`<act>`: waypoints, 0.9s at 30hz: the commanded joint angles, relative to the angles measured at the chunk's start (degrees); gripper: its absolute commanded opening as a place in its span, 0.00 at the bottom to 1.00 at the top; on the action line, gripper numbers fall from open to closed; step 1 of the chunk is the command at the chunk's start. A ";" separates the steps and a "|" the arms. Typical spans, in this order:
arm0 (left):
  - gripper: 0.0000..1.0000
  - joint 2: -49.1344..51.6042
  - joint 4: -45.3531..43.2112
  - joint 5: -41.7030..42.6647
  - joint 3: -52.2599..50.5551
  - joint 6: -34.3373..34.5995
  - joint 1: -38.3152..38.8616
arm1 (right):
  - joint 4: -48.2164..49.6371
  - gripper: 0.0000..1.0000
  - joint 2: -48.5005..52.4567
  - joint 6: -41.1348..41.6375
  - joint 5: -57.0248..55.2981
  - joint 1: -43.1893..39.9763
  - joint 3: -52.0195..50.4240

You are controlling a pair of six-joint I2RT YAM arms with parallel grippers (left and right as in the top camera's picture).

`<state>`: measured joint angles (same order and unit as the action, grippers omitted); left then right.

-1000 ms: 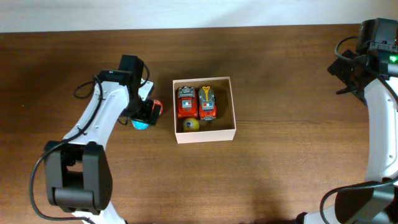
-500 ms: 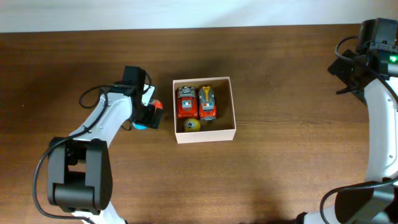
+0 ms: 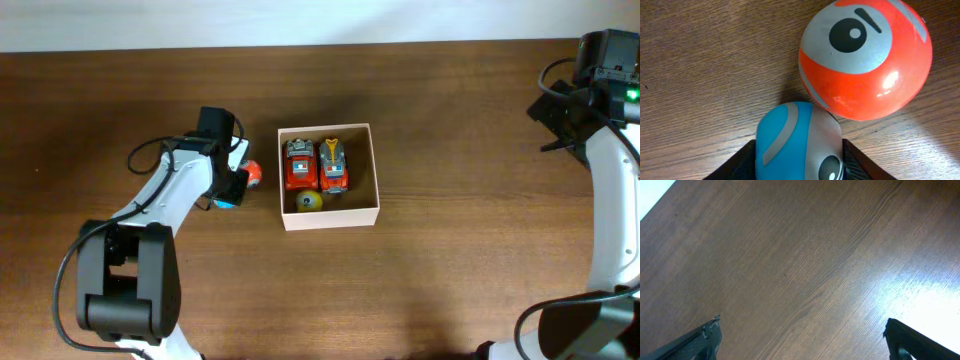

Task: Pack container
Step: 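Move the left gripper to the blue ball and grasp it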

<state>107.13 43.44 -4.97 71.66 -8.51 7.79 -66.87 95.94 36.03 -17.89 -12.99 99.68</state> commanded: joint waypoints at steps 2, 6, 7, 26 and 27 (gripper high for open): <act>0.45 -1.07 0.31 -0.20 -0.50 0.09 -0.35 | 0.00 0.99 -0.96 0.44 -0.09 -0.15 1.01; 0.41 -1.07 0.92 -0.20 -0.50 0.11 -0.35 | 0.00 0.99 -0.96 0.44 -0.09 -0.15 1.01; 0.40 -1.07 0.90 -0.17 -0.48 0.22 -0.35 | 0.00 0.99 -0.96 0.44 -0.11 -0.15 1.01; 0.38 -6.23 14.45 8.81 15.34 1.62 -0.28 | 0.00 0.99 -0.96 0.44 -0.09 -0.15 1.01; 0.38 -6.71 14.99 11.37 16.28 1.03 -0.28 | 0.00 0.99 -0.96 0.44 -0.11 -0.15 1.01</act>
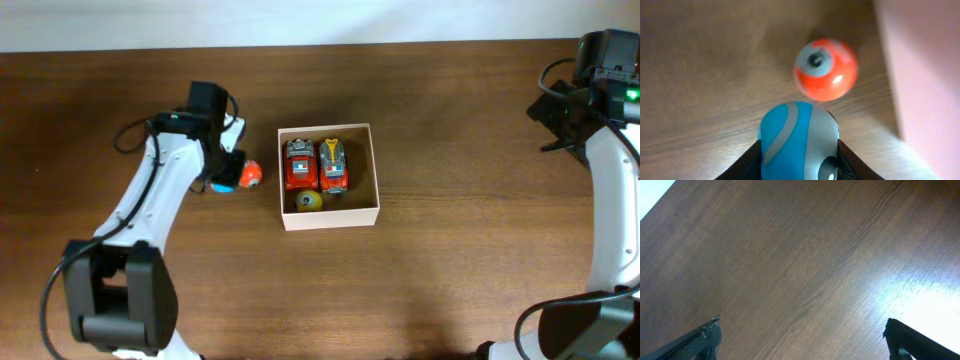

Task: Pack container
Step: 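Move the left gripper to the blue ball and grasp it, then carry the blue ball into the box and release it front-right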

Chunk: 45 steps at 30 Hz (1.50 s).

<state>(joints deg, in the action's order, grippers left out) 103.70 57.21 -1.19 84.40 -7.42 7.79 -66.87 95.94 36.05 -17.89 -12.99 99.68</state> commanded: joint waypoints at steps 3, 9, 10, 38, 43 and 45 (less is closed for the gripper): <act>0.38 -4.90 1.92 16.22 5.64 -2.84 -0.28 | 0.00 0.99 -0.96 0.42 -0.11 -0.15 1.01; 0.38 -8.17 1.88 33.11 6.34 -10.62 0.96 | 0.00 0.99 -0.96 0.42 -0.11 -0.15 1.01; 0.38 -8.33 1.88 33.81 6.34 -11.06 1.60 | 0.00 0.99 -0.96 0.42 -0.11 -0.15 1.01; 0.38 7.45 -0.79 24.26 5.75 -18.18 16.61 | 0.00 0.99 -0.96 0.42 -0.11 -0.15 1.01; 0.38 10.21 -1.20 24.24 5.75 -18.21 16.61 | 0.00 0.99 -0.96 0.42 -0.11 -0.15 1.01; 0.39 10.56 -1.25 24.24 5.75 -18.21 16.59 | 0.00 0.99 -0.96 0.42 -0.11 -0.15 1.01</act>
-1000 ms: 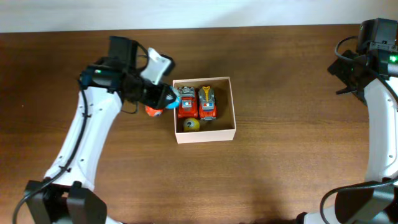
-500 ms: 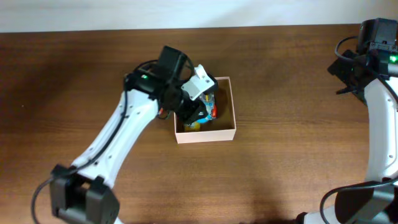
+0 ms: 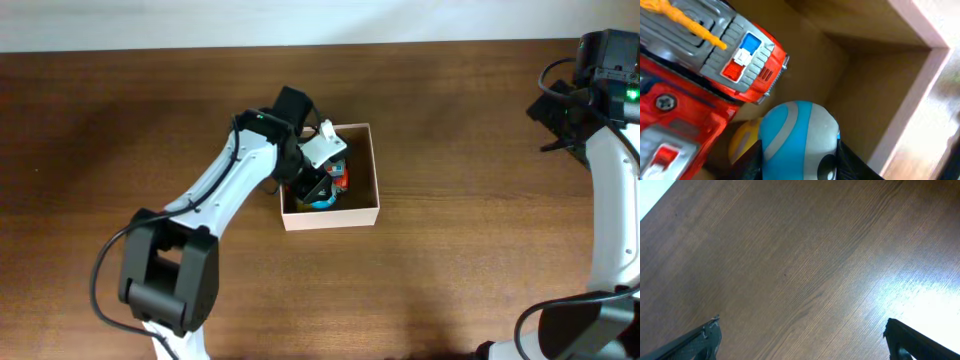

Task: Pack container
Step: 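Carry the blue ball into the box and release it front-right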

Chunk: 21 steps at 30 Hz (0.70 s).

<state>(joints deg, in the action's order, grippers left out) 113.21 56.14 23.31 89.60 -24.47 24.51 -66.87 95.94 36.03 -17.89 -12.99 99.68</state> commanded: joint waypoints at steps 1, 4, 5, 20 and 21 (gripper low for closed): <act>0.40 1.11 -0.17 -0.26 0.55 -1.16 -0.11 | 0.00 0.99 -0.96 0.44 -0.11 -0.15 1.01; 0.65 1.11 -0.17 -0.28 0.55 -1.16 -0.13 | 0.00 0.99 -0.96 0.42 -0.11 -0.15 1.01; 0.73 1.11 -0.17 -0.28 0.55 -1.16 -0.13 | 0.00 0.99 -0.96 0.44 -0.11 -0.15 1.01; 0.76 0.74 1.11 -0.50 3.65 -0.90 -0.17 | 0.00 0.99 -0.96 0.44 -0.11 -0.15 1.01; 0.75 0.50 1.92 -1.18 4.98 -0.87 -0.28 | 0.00 0.99 -0.96 0.44 -0.11 -0.15 1.01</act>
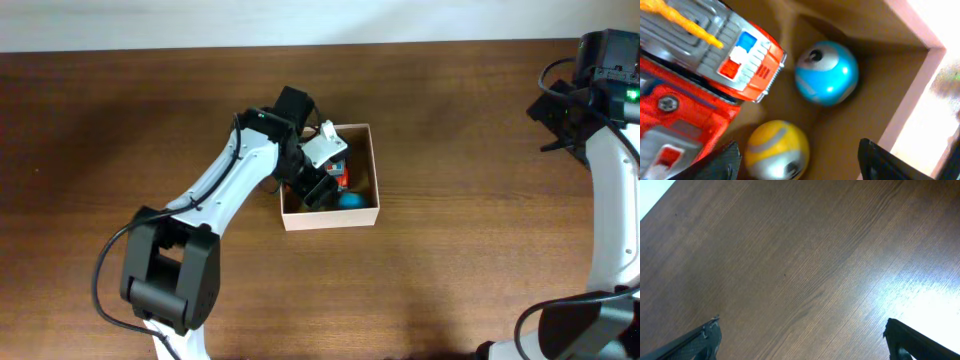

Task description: Pack container

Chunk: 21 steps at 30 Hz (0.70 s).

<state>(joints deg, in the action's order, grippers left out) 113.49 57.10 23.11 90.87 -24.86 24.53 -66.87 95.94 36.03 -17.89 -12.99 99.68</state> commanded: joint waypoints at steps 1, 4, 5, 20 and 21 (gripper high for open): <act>0.74 0.00 1.57 -1.64 4.68 -0.48 -0.42 | 0.00 0.99 -0.96 0.44 -0.11 -0.15 1.01; 0.72 -1.07 3.82 -2.86 8.74 -0.09 -1.09 | 0.00 0.99 -0.96 0.44 -0.11 -0.15 1.01; 0.72 -1.57 4.50 -2.82 10.08 -0.07 -1.40 | 0.00 0.99 -0.96 0.44 -0.11 -0.15 1.01; 0.72 -5.51 4.85 -27.69 12.94 21.99 -10.29 | 0.00 0.99 -0.96 0.44 -0.11 -0.15 1.01; 0.72 -5.51 4.61 -27.67 12.76 23.91 -11.34 | 0.00 0.99 -0.96 0.44 -0.11 -0.15 1.01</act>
<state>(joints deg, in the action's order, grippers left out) 108.64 61.91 -0.12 102.98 -9.30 15.66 -66.87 95.94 36.05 -17.89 -12.99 99.68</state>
